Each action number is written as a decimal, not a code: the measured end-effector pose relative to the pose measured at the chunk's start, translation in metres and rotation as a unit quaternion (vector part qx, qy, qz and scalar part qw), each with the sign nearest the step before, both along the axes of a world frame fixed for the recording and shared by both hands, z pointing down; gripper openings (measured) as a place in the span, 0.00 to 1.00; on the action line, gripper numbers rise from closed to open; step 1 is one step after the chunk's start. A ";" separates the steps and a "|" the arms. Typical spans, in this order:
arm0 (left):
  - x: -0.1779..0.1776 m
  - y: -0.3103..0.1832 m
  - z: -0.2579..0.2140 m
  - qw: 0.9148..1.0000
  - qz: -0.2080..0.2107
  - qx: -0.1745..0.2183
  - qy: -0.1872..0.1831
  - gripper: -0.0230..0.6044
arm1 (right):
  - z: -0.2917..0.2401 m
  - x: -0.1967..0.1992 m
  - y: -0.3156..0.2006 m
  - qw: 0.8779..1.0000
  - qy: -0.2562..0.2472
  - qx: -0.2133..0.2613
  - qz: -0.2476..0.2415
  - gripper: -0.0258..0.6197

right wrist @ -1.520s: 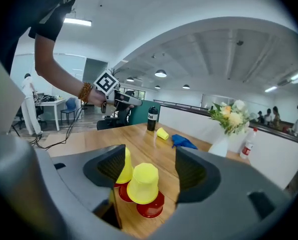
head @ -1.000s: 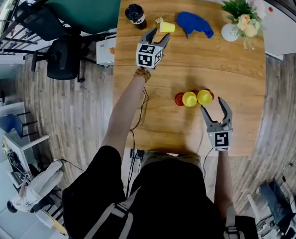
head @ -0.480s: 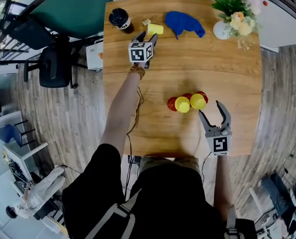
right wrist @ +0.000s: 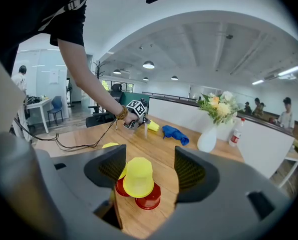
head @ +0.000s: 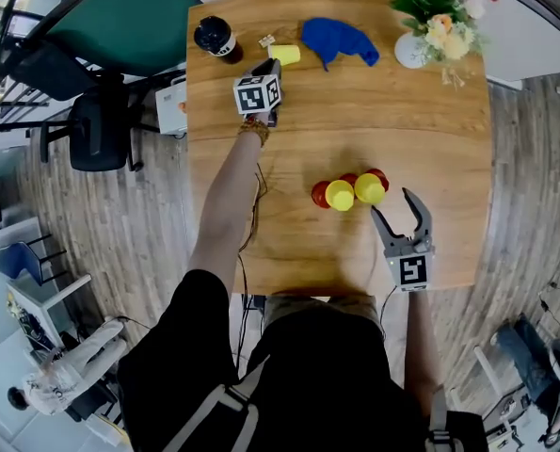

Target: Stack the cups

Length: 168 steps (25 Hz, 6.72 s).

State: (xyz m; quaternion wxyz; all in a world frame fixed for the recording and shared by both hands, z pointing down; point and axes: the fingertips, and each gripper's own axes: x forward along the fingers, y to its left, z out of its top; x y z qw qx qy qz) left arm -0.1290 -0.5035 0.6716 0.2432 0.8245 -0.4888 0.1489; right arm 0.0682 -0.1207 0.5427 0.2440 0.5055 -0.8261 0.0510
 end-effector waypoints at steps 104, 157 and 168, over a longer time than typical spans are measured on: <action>0.046 0.460 -0.177 0.983 0.113 0.136 0.052 0.09 | 0.003 -0.051 -0.006 0.922 0.260 -0.143 -0.247 0.42; -0.027 0.451 -0.384 0.934 -0.004 0.356 -0.007 0.09 | -0.213 -0.129 0.071 0.971 0.004 0.190 -0.145 0.05; -0.050 0.470 -0.365 0.942 0.027 0.335 0.017 0.09 | -0.212 -0.155 0.080 0.978 0.006 0.189 -0.087 0.05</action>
